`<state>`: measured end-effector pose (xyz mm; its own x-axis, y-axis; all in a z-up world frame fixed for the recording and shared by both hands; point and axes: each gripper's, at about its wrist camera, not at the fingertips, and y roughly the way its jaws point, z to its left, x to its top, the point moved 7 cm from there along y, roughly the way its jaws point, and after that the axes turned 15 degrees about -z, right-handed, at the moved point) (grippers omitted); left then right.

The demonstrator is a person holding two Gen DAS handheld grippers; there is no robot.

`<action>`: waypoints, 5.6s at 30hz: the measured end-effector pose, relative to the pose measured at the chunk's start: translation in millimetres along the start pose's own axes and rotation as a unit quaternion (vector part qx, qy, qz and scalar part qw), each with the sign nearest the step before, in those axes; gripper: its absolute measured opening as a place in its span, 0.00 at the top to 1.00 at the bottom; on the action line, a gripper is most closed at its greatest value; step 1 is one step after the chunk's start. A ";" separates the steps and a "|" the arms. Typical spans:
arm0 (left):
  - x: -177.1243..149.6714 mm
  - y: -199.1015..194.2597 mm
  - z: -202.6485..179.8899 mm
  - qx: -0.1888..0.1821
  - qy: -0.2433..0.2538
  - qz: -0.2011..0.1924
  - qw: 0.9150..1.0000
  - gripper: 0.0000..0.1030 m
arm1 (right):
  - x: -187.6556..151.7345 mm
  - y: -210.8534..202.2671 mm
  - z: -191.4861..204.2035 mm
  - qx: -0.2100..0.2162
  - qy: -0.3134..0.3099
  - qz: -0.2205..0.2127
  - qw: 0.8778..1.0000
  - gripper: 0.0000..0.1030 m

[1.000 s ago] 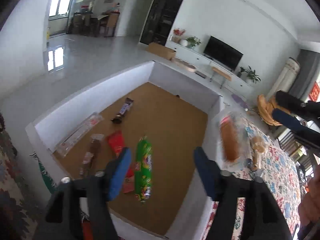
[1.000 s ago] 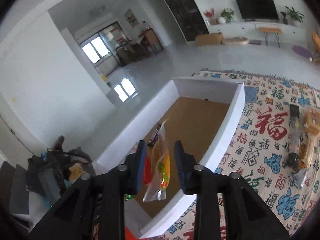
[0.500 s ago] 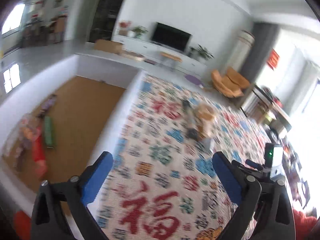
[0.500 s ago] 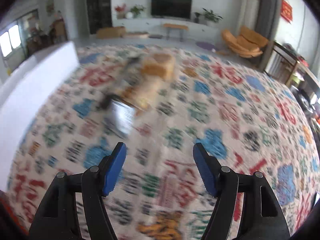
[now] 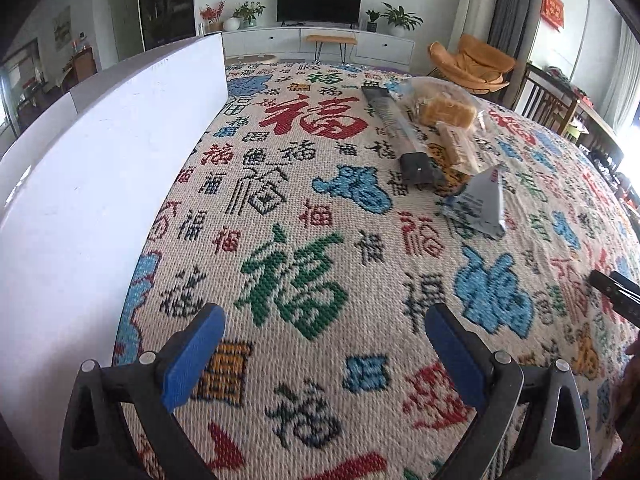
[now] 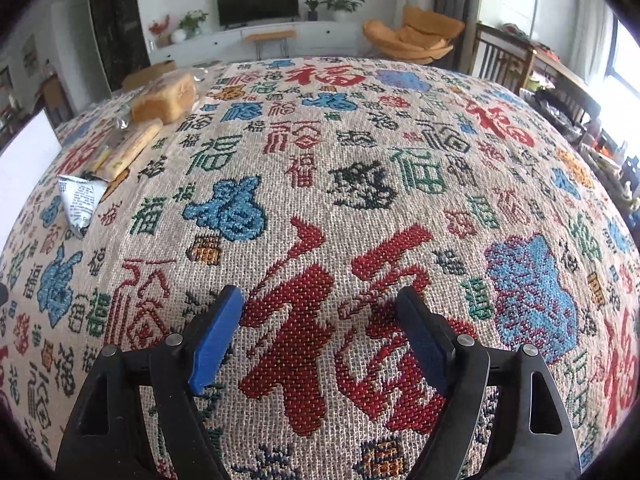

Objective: Organize snacks

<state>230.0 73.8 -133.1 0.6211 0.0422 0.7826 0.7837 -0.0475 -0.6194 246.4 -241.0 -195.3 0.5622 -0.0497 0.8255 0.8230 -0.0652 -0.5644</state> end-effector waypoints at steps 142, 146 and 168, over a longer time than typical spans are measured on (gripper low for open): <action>126.4 164.1 -82.7 -0.029 0.056 0.058 0.996 0.78 | -0.6 7.6 1.7 -0.001 0.002 -0.001 1.000 0.18; 114.7 130.5 -55.0 -0.041 0.025 0.053 0.997 0.80 | -0.6 7.9 2.1 -0.001 0.002 -0.001 1.000 0.18; -2.8 11.8 20.1 0.025 0.022 0.001 0.999 0.03 | -0.8 7.4 2.0 -0.001 0.002 -0.001 1.000 0.18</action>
<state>237.8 93.2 -143.9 0.6220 -0.0013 0.7830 0.7830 0.0016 -0.6220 252.2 -239.5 -200.1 0.5598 -0.0536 0.8269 0.8242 -0.0670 -0.5623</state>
